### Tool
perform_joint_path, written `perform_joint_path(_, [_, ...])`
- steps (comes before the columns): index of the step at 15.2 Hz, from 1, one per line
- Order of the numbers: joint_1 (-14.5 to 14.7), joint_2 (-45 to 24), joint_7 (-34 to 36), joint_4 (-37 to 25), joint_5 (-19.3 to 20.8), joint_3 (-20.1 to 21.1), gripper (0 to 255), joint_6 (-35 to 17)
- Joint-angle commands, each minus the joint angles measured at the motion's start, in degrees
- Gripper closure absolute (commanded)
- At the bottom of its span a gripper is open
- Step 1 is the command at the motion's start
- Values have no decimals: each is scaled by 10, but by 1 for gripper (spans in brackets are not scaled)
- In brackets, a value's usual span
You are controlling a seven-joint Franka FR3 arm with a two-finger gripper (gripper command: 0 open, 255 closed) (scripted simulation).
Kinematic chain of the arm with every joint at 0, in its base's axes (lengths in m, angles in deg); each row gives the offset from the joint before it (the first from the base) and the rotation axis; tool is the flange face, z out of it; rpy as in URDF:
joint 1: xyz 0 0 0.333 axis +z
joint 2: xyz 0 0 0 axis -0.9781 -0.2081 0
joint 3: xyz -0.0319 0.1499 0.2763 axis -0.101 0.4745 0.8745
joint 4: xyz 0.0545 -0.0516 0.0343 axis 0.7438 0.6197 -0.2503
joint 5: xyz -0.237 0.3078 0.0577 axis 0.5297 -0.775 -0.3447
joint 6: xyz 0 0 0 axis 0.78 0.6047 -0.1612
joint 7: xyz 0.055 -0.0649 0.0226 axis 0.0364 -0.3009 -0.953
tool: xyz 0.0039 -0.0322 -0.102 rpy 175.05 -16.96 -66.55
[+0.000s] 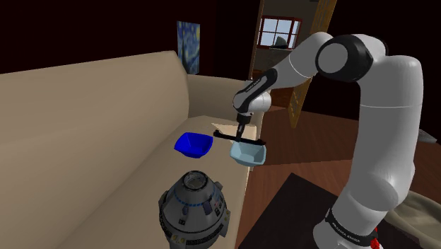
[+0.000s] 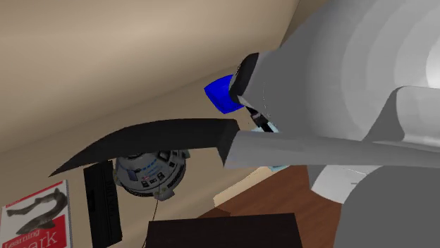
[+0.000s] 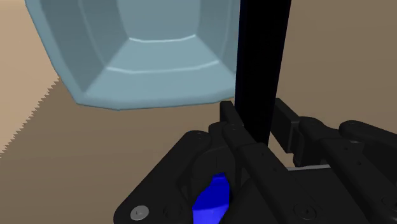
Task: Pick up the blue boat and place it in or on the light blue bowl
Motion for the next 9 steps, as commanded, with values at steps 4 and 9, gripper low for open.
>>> perform_joint_path(4, [-53,-8,-77,-9,-13,-15,255,8])
perform_joint_path(9, [-75,-31,-110,-16,-24,-17,255,-5])
